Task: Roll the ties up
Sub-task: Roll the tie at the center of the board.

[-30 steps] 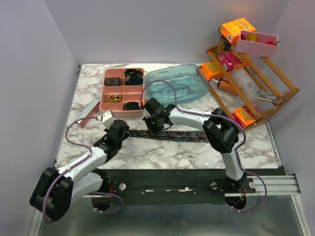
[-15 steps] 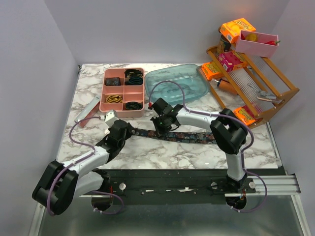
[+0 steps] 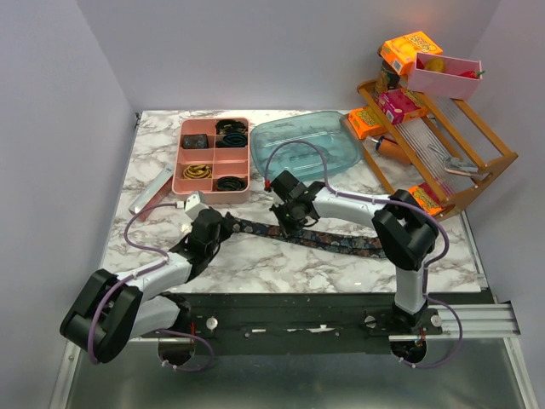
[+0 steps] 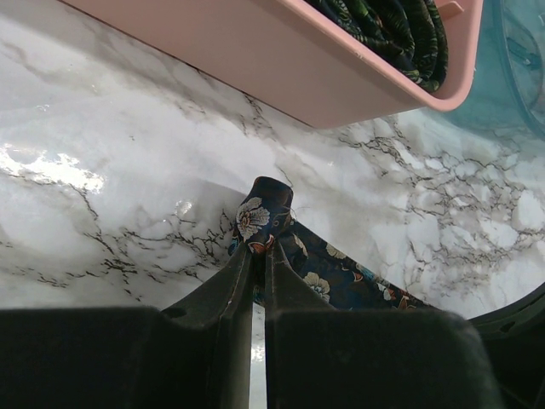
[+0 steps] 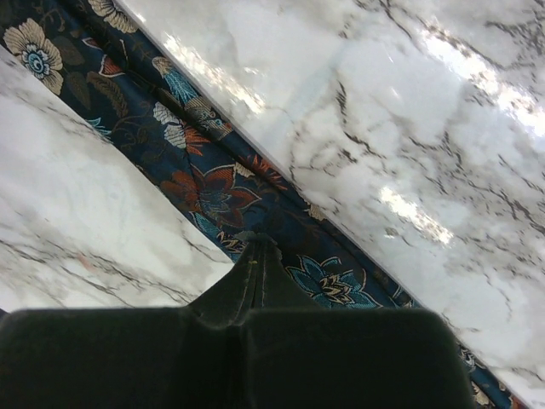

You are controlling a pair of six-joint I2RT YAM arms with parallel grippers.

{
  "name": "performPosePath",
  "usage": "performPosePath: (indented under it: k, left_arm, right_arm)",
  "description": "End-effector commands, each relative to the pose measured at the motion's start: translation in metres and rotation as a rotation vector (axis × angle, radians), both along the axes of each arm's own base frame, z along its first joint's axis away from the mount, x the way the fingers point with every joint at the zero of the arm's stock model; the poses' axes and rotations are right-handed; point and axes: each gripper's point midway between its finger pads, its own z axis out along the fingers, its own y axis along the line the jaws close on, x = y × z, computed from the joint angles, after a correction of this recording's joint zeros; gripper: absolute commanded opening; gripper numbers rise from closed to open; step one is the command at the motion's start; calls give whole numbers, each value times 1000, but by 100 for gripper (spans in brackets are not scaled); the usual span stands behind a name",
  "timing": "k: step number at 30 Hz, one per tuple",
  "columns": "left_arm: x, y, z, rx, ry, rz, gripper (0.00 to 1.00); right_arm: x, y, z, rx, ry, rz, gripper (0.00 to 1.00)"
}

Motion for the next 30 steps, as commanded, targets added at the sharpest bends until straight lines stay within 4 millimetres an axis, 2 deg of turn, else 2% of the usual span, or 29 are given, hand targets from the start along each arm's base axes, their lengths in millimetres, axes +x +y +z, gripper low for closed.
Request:
performPosePath:
  k: [1, 4, 7, 10, 14, 19, 26, 30]
  left_arm:
    - [-1, -2, 2, -59, -16, 16, 1]
    - [-1, -3, 3, -83, -20, 23, 1]
    - [0, -6, 3, -91, -19, 17, 0]
    - [2, -9, 4, -105, -23, 10, 0]
    - [4, -12, 7, -131, -40, 9, 0]
    - [10, -15, 10, -147, -59, 16, 0]
    - [21, -18, 1, -89, -39, 1, 0]
    - [25, -16, 0, -65, -45, 5, 0]
  right_arm:
    - [-5, -42, -4, -151, -10, 24, 1]
    - [7, -12, 26, -15, -63, 54, 1]
    - [15, 15, 47, 95, -82, 95, 1]
    - [15, 34, 54, 166, -64, 136, 1]
    - [23, 55, 57, 216, -58, 168, 1]
    - [28, 76, 46, 245, -22, 195, 1]
    - [28, 106, 36, 283, 9, 225, 1]
    - [32, 119, 37, 312, 18, 231, 1]
